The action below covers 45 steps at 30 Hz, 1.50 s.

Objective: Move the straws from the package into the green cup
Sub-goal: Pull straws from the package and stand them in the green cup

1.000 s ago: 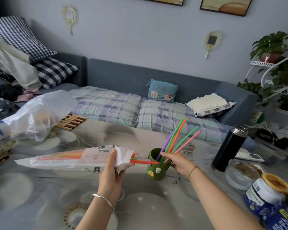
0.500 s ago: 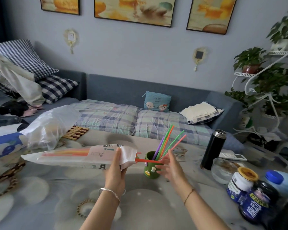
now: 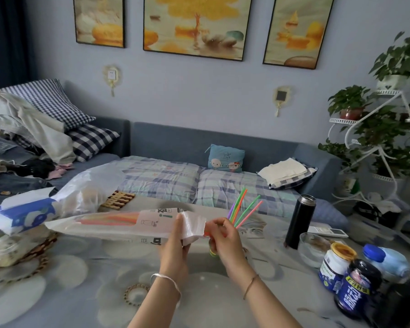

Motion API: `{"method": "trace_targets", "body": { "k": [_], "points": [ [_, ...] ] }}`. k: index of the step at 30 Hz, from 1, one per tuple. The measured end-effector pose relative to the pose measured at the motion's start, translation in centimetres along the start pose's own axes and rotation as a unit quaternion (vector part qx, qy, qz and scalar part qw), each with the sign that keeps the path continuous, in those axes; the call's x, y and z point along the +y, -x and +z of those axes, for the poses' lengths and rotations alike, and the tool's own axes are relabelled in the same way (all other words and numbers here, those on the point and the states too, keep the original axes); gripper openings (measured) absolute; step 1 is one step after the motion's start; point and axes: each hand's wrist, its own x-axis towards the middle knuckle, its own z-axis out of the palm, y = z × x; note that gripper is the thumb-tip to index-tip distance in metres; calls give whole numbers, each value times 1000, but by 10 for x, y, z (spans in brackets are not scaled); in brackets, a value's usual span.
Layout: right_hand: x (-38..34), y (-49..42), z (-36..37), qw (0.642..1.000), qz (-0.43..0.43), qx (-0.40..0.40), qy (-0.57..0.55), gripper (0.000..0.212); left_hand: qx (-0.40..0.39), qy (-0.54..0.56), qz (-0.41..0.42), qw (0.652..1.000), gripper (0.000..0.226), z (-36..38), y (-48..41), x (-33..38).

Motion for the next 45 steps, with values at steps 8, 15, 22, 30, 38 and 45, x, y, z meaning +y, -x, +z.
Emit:
{"method": "trace_targets", "body": {
  "k": [8,15,22,30,38,45],
  "points": [
    [-13,4,-7,990,72,50,-113,22,-7,33,-21,999,37,3,11,14],
    [-31,6,-7,984,61,121,-118,22,16,51,-31,998,49,2,14,19],
    [-33,8,-1,986,76,113,-100,23,7,54,-40,998,41,8,14,16],
    [-51,-3,-11,990,-5,127,-65,18,48,111,-53,991,40,-7,-3,15],
    [-47,-20,-9,986,-17,157,-58,29,76,158,-77,981,48,-2,-16,5],
    [-50,-47,-28,984,-38,172,-31,30,94,198,-80,972,43,-12,-40,-1]
  ]
}}
